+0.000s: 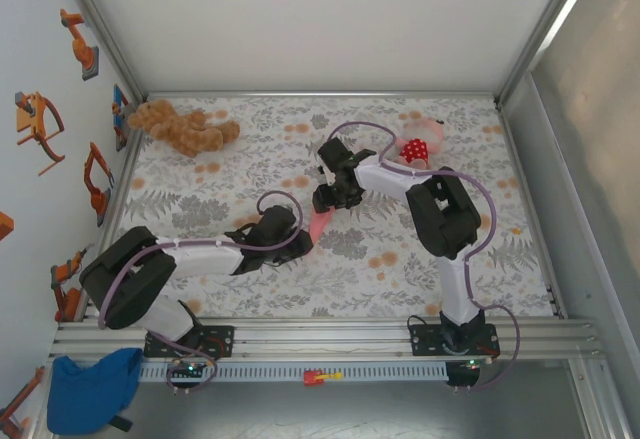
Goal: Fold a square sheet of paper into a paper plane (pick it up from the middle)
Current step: Fold the wing for the fifth time at the center of the table.
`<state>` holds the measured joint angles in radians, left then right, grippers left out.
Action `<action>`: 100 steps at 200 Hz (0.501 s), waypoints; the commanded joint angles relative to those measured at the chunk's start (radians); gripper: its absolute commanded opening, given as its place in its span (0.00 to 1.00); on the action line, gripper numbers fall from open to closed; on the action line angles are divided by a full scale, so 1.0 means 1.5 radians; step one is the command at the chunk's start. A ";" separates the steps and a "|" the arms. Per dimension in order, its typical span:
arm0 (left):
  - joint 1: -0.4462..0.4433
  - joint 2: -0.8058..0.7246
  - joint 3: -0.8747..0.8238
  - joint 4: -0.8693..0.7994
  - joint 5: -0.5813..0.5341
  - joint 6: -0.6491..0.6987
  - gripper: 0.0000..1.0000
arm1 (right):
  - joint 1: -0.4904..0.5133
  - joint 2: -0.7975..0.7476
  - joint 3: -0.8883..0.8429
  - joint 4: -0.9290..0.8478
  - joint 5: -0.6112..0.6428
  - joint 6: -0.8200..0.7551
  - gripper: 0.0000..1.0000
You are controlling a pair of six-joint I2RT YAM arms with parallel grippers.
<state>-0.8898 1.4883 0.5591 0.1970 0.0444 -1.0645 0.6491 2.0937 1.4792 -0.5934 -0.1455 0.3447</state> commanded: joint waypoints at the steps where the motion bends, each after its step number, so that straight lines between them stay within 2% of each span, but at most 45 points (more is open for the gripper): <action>1: -0.003 -0.024 0.016 -0.032 -0.017 0.001 0.24 | 0.001 0.081 -0.048 0.004 0.011 0.010 0.62; 48: 0.001 -0.019 0.053 -0.023 0.002 0.016 0.25 | 0.000 0.082 -0.048 0.004 0.007 0.014 0.62; 100: 0.039 0.037 0.101 -0.047 0.013 0.022 0.19 | -0.002 0.080 -0.051 0.007 -0.001 0.018 0.62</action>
<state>-0.8543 1.5043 0.6865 0.1608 0.0486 -1.0531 0.6487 2.0922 1.4757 -0.5880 -0.1452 0.3523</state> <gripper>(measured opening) 0.192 0.619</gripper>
